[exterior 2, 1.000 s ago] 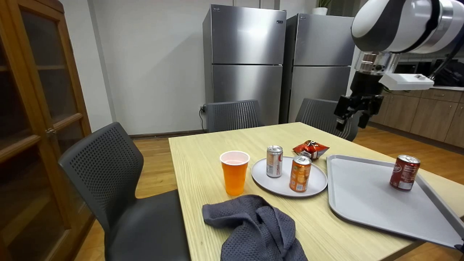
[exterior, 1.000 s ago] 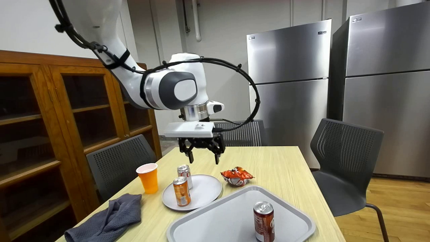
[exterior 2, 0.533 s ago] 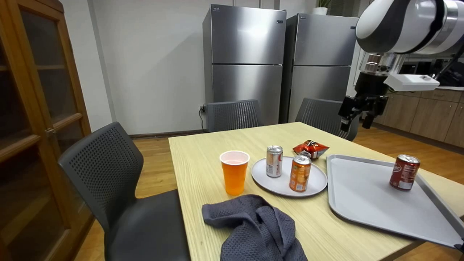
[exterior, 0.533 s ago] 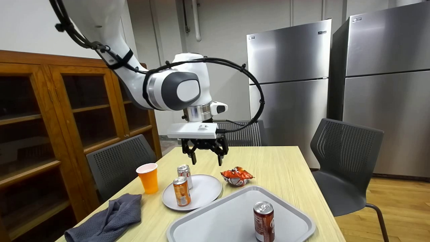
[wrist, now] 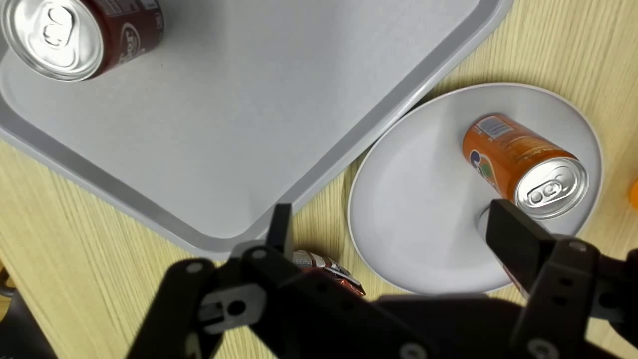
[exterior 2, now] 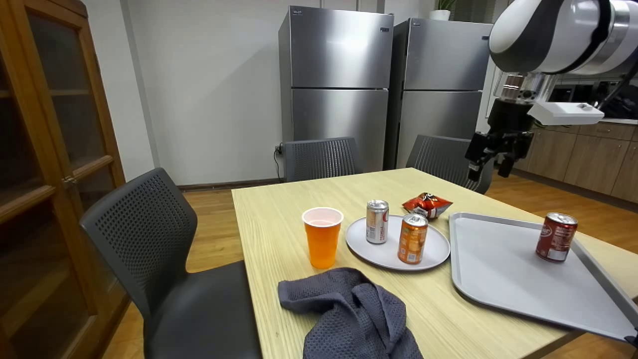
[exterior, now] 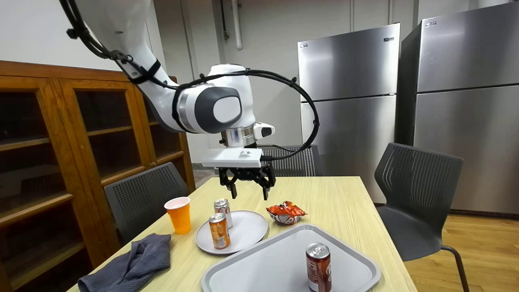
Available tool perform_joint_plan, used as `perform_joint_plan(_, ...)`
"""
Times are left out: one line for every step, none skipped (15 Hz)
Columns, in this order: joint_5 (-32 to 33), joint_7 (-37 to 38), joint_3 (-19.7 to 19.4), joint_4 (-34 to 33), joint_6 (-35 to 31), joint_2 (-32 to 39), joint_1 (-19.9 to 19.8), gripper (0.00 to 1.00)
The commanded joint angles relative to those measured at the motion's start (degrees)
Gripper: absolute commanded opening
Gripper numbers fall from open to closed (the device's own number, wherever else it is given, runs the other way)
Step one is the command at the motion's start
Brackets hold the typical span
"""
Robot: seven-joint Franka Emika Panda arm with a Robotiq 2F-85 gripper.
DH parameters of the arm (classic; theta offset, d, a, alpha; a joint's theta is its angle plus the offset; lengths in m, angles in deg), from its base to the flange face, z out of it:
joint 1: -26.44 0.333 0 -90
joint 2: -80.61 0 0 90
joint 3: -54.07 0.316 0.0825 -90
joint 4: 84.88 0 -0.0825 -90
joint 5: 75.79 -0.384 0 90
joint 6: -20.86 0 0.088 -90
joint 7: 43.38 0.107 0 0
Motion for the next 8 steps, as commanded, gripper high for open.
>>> perform_joint_plan(0.22,-0.55,-0.19,0.12,0.23,-0.22,-0.79,1.0)
perform_joint_plan(0.26,-0.46,-0.56,-0.14,0.38,-0.07,-1.16,1.0)
perform_joint_plan(0.15,-0.45,-0.89,-0.36,0.5,0.05,-1.45,1.0)
perform_joint_plan(0.04,-0.62,-1.35,-0.65,0.61,0.28,-1.89,1.0)
perform_joint_plan(-0.22,-0.88,-1.79,-0.85,0.73,0.45,-2.24,1.0)
perform_joint_plan(-0.51,-1.31,-2.27,-1.08,0.99,0.73,-2.74,1.0)
perform_joint_plan(-0.35,-1.35,-2.78,-1.22,1.2,0.93,-3.2,1.0)
perform_joint_plan(0.1,-0.9,-3.26,-1.38,1.25,1.15,-3.66,1.0)
